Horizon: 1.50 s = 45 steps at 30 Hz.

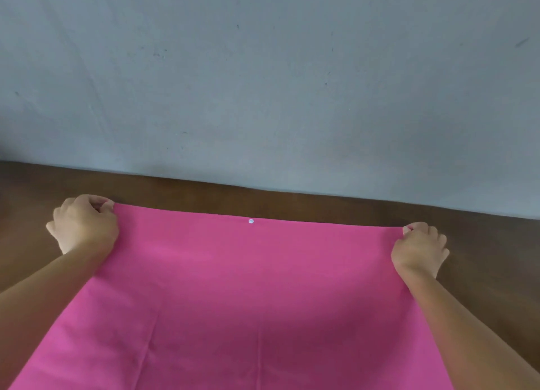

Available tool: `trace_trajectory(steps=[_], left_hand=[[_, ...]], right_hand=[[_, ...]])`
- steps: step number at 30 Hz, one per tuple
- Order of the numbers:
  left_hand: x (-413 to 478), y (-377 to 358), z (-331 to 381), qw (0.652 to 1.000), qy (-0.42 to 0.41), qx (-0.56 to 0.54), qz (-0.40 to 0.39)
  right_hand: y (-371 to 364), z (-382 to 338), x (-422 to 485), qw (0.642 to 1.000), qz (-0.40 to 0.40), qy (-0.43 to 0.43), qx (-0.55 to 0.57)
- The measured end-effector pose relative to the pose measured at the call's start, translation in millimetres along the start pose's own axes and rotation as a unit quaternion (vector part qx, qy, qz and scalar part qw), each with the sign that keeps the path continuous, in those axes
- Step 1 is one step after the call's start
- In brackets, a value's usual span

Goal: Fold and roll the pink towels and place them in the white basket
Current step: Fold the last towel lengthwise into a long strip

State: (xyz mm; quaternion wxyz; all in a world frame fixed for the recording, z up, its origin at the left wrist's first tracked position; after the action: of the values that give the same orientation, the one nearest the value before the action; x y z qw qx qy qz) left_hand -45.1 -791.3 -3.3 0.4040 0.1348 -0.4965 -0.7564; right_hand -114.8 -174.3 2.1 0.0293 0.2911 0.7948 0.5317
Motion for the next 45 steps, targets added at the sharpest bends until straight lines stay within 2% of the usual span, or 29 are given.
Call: trace_trajectory(steps=[12, 19, 23, 26, 31, 35, 37, 41, 45], left_hand=[[51, -38, 52, 1.0, 0.0, 0.007, -0.003], [55, -40, 59, 1.0, 0.002, 0.018, -0.01], [52, -33, 62, 1.0, 0.015, 0.002, -0.02], [45, -21, 62, 0.999, 0.026, -0.023, -0.005], [9, 2, 77, 0.997, -0.073, 0.008, -0.008], [-54, 7, 99, 0.99, -0.122, -0.023, -0.071], [-93, 9, 116, 0.976, -0.188, -0.038, -0.101], [-176, 6, 145, 0.911, -0.388, -0.028, -0.136], [-245, -9, 167, 0.827, -0.517, 0.041, -0.217]], right_hand=[[-36, -27, 69, 1.0, 0.002, -0.019, 0.013], [-41, -29, 78, 0.999, 0.0, -0.036, 0.003], [-36, -28, 78, 0.998, -0.008, -0.06, 0.034], [-32, -28, 71, 0.998, -0.025, -0.021, 0.044], [-18, -32, 34, 0.989, -0.11, 0.089, -0.031], [-9, -28, 5, 0.97, -0.176, 0.133, -0.104], [-2, -24, -5, 0.965, -0.193, 0.135, -0.11], [12, -9, -23, 0.959, -0.217, 0.14, -0.116], [23, 6, -39, 0.953, -0.237, 0.147, -0.122]])
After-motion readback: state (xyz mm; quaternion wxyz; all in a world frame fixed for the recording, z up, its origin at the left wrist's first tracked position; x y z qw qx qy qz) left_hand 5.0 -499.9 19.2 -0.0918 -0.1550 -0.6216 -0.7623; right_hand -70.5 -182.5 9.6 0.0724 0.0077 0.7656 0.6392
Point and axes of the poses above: each hand's wrist, its own x-axis towards the middle knuckle, its own y-axis out of the back of the hand, z = x × y, the point moved 4 cm from there along x, towards the middle knuckle, and after that the axes turned 6 degrees about x, right-handed, at the moved point
